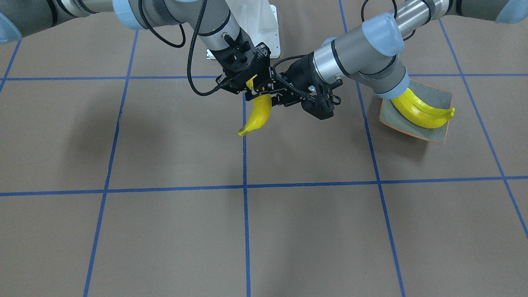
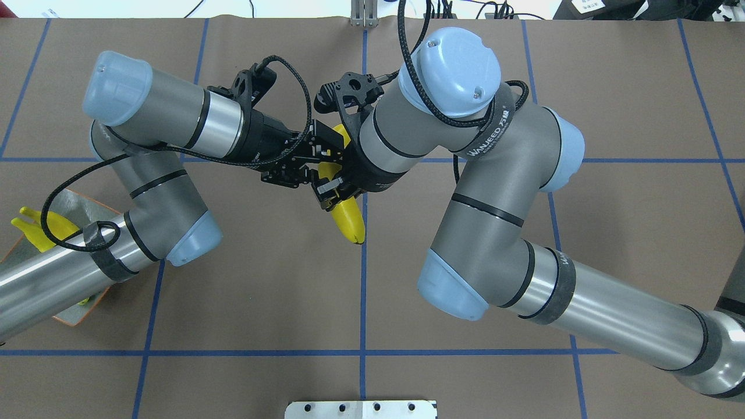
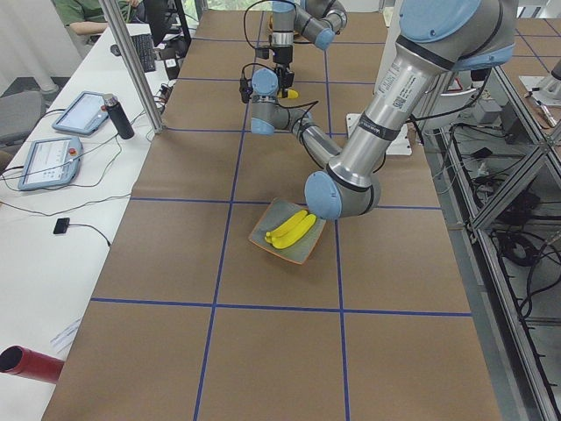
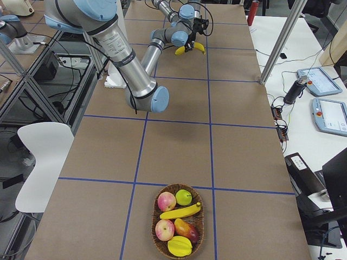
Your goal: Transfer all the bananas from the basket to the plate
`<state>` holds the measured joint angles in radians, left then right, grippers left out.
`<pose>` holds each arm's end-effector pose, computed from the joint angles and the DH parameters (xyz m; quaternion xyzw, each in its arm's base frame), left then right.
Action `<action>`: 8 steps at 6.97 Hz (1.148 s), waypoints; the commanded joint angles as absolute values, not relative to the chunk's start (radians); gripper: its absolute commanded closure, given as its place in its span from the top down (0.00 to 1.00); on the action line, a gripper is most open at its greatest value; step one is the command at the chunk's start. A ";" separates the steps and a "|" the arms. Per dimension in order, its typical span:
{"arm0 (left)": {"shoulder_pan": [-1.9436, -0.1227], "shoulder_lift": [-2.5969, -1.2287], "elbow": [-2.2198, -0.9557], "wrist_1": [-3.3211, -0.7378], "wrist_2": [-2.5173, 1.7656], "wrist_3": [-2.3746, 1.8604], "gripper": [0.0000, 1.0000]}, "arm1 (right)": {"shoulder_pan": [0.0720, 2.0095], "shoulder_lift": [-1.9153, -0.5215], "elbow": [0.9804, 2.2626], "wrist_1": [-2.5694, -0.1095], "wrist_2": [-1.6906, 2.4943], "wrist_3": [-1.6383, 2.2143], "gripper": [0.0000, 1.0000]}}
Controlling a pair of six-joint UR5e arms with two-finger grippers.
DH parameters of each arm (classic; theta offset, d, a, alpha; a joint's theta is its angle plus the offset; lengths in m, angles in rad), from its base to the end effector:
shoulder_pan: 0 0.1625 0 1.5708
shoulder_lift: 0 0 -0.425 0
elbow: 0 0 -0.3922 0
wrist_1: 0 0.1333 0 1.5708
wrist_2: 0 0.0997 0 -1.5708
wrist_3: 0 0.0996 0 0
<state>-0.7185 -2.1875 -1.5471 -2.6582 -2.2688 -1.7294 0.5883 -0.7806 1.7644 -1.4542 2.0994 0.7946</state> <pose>0.4332 -0.4708 0.1826 -0.0259 0.7357 -0.0357 0.6759 -0.4872 -0.4248 0.0851 0.1454 -0.5321 -0.2132 0.8064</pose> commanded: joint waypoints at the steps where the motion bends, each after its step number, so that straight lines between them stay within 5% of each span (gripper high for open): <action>1: -0.718 -2.187 -1.549 -2.665 -2.267 -1.730 0.58 | 0.588 -0.784 1.764 -1.454 2.099 0.795 0.00; 3: -0.716 -2.187 -1.546 -2.665 -2.267 -1.730 0.30 | 0.588 -0.784 1.766 -1.445 2.100 0.795 0.00; 4: -0.718 -2.186 -1.546 -2.665 -2.267 -1.730 0.00 | 0.588 -0.785 1.766 -1.440 2.100 0.795 0.00; 5: -0.718 -2.186 -1.546 -2.665 -2.267 -1.730 0.00 | 0.588 -0.787 1.766 -1.440 2.100 0.793 0.00; 7: -0.718 -2.186 -1.546 -2.665 -2.267 -1.730 0.00 | 0.588 -0.788 1.766 -1.439 2.100 0.795 0.98; 8: -0.718 -2.183 -1.543 -2.663 -2.269 -1.730 0.00 | 0.588 -0.788 1.766 -1.439 2.102 0.795 0.99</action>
